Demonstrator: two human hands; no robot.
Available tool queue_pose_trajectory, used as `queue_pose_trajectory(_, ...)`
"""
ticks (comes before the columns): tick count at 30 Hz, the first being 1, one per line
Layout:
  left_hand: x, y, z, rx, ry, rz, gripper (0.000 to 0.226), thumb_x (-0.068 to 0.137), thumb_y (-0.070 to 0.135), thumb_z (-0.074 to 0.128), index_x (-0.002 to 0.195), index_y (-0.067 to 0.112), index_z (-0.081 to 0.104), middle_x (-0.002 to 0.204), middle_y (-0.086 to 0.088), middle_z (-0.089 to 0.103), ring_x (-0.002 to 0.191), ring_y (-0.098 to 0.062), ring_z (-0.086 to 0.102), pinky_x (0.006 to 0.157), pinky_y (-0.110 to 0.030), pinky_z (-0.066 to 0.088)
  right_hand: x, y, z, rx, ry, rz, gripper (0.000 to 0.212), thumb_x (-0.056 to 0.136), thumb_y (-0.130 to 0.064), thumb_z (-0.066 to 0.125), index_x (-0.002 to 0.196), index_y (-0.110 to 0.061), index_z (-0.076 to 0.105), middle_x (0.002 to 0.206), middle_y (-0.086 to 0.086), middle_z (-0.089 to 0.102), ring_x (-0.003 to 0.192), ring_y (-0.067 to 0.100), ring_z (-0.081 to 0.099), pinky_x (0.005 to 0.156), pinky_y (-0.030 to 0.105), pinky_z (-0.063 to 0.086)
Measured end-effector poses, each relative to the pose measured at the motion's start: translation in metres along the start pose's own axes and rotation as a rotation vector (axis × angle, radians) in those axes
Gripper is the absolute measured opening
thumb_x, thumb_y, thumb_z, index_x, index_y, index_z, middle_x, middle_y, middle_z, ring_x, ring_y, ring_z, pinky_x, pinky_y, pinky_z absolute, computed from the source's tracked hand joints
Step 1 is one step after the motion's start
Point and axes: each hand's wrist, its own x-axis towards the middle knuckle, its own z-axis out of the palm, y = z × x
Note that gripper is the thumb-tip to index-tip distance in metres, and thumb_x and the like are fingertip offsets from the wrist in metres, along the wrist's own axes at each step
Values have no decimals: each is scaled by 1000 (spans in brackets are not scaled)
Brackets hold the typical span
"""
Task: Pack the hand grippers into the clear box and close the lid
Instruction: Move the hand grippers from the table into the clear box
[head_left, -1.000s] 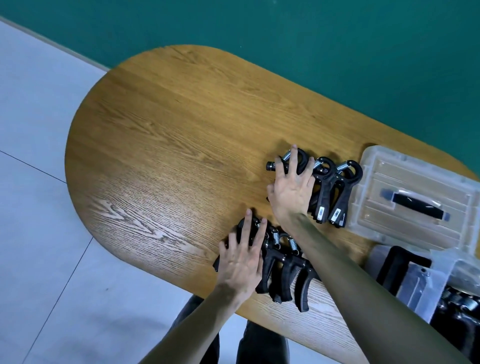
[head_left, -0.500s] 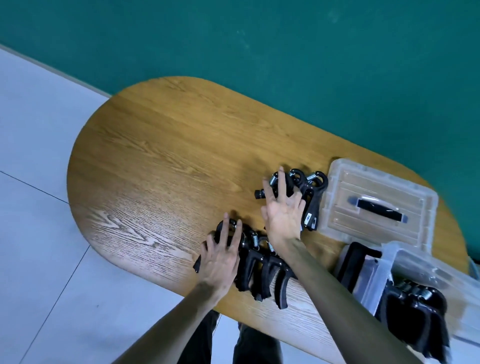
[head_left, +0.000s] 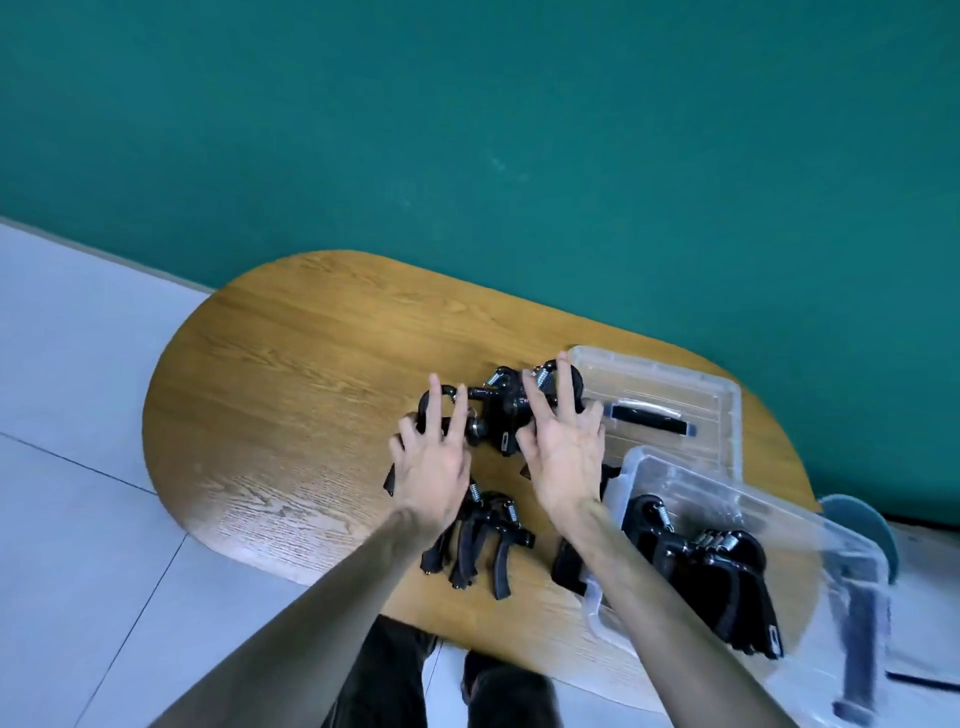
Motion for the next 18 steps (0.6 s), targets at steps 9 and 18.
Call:
queue_pose_trajectory(9,-26,102,-34,21,113,200,79,101,25,47,162,21,-4,169,-14,-16,103,-35,41,87,-48,44,-59,89,-66,27,128,129,74,85,-9,64,152,-31,40,168,9,16,90,34,40,70,46,52)
queue_pose_trajectory(18,-65,224,-15,-38,141,423,83,95,21,60,162,19,11,170,-17,-1,103,-38,49,87,-54,48,-138,188,-80,-2,220,321,70,84,-9,69,149,-25,48,167,10,19,80,30,38,66,44,50)
